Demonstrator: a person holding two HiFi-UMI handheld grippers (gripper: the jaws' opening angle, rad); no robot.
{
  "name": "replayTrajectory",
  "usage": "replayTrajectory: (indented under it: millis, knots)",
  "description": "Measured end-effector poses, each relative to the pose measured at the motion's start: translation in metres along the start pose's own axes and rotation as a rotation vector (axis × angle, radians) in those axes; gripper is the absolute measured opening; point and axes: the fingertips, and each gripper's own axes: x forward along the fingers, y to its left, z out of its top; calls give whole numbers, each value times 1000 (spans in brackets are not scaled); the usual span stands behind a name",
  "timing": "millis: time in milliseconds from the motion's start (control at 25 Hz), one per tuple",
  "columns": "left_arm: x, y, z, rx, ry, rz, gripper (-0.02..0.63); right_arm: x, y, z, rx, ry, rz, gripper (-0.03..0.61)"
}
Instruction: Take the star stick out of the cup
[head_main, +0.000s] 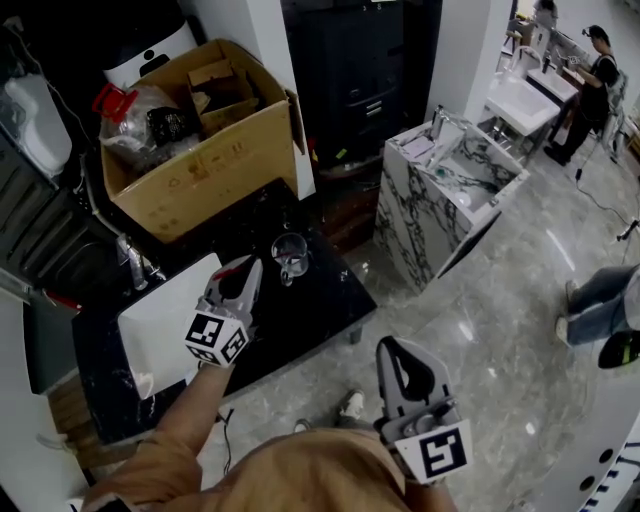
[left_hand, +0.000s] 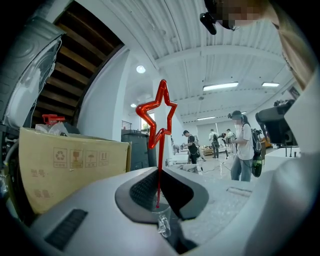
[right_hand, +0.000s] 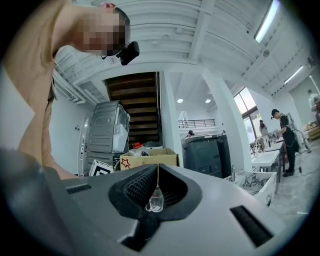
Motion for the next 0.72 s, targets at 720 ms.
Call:
replayTrajectory:
  millis: [720]
  knots:
    - [-49, -5, 35, -76, -60, -23, 12, 14, 34, 6, -6, -9, 72, 3]
